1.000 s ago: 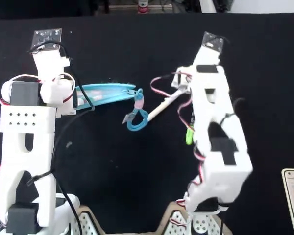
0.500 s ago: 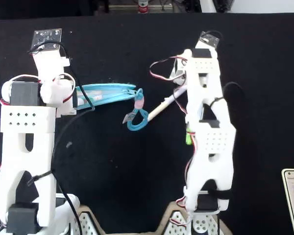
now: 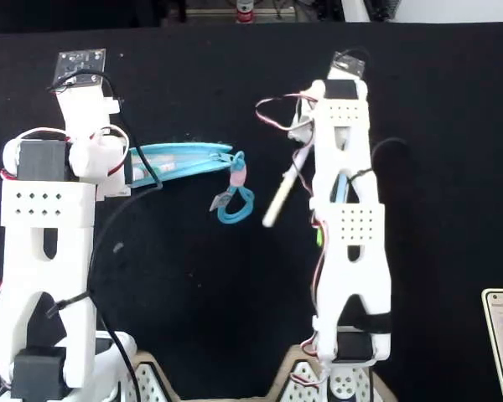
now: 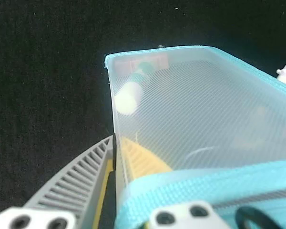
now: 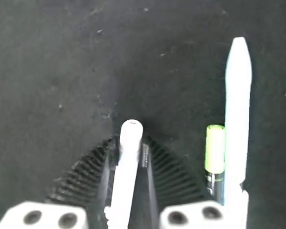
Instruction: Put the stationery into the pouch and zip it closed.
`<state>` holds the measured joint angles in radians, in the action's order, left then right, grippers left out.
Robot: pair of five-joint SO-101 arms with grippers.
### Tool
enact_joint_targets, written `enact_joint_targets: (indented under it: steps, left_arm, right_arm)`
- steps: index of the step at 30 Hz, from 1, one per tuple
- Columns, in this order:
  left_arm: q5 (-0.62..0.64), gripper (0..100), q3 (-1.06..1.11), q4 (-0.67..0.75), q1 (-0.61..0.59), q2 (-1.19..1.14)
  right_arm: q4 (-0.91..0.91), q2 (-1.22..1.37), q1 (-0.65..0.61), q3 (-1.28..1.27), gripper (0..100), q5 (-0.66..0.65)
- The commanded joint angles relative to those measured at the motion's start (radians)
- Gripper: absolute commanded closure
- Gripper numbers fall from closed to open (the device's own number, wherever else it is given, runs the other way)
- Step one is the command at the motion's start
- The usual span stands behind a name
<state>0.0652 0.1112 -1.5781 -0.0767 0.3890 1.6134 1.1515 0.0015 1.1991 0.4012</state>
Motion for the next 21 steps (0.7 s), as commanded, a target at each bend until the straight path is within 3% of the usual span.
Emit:
enact_joint_targets:
  steps: [1, 5, 9, 14, 21]
  left_arm:
    - [0.006, 97, 0.031, -0.014, -0.018, -0.011]
    - [0.006, 97, 0.031, -0.015, -0.018, -0.011]
    - [0.006, 97, 0.031, -0.014, -0.018, -0.011]
    - [0.006, 97, 0.031, -0.011, -0.018, -0.011]
    - [0.006, 97, 0.031, -0.011, -0.018, -0.011]
  right_arm:
    - [0.135, 0.004, -0.012, 0.243, 98.8, -0.146]
    - [0.152, 0.041, -0.017, 0.278, 98.8, -0.322]
    - [0.152, 0.097, -0.009, 0.252, 97.2, -0.411]
    - [0.153, 0.117, -0.009, 0.208, 84.4, -0.460]
    - [0.152, 0.110, -0.012, 0.194, 87.0, -0.473]
